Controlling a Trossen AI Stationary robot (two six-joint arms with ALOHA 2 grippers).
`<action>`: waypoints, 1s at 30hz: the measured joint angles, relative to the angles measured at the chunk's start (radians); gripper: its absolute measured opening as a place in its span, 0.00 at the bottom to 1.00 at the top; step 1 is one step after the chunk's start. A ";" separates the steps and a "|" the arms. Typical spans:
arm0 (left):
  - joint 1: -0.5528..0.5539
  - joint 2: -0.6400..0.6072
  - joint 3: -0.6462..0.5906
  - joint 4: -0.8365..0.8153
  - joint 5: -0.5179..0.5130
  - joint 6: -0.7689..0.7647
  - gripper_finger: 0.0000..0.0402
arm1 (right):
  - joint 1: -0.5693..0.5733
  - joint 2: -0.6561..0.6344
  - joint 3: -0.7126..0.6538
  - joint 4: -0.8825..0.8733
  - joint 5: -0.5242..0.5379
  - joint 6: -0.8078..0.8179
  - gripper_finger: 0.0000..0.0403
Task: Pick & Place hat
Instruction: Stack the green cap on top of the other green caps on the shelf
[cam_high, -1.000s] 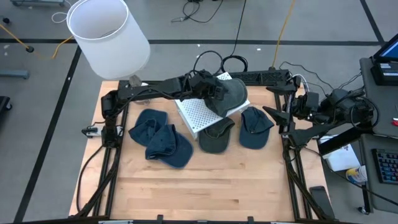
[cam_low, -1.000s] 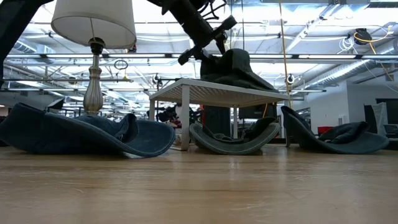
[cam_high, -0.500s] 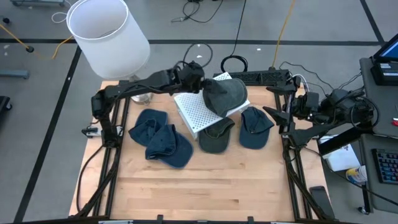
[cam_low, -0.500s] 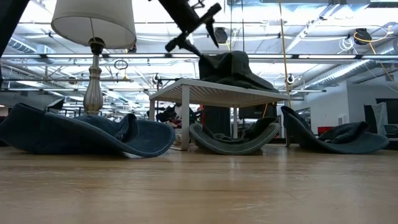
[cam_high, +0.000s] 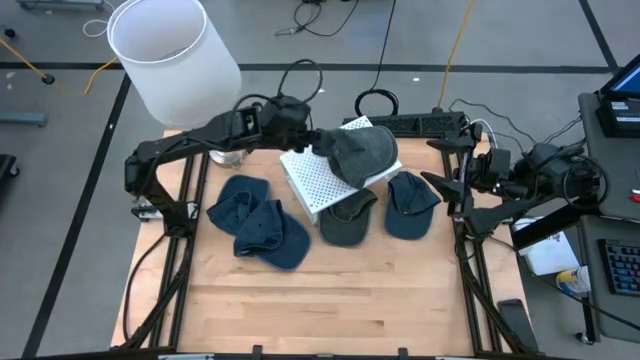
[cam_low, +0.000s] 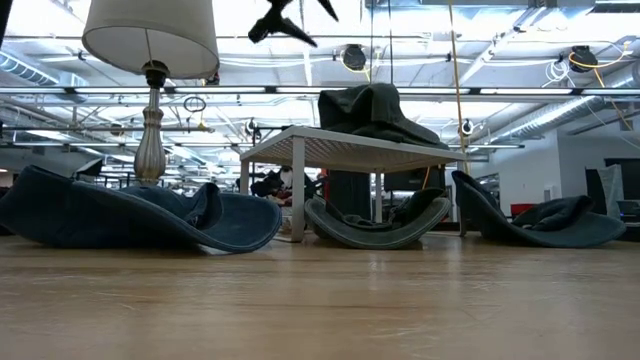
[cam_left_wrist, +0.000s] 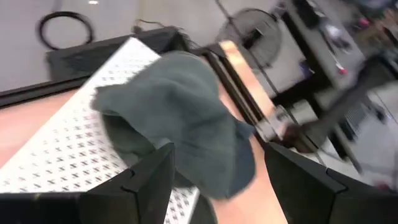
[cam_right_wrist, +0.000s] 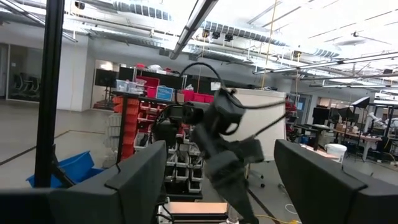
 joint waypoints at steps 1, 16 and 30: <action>-0.010 -0.006 0.000 -0.002 0.022 0.021 0.63 | 0.000 0.001 0.000 0.000 0.001 0.000 0.72; -0.218 -0.024 0.000 -0.136 0.212 0.199 0.63 | 0.000 0.037 0.000 -0.038 0.005 0.136 0.72; -0.443 -0.023 0.000 -0.375 0.402 0.198 0.63 | 0.000 0.107 0.000 -0.152 0.002 0.371 0.72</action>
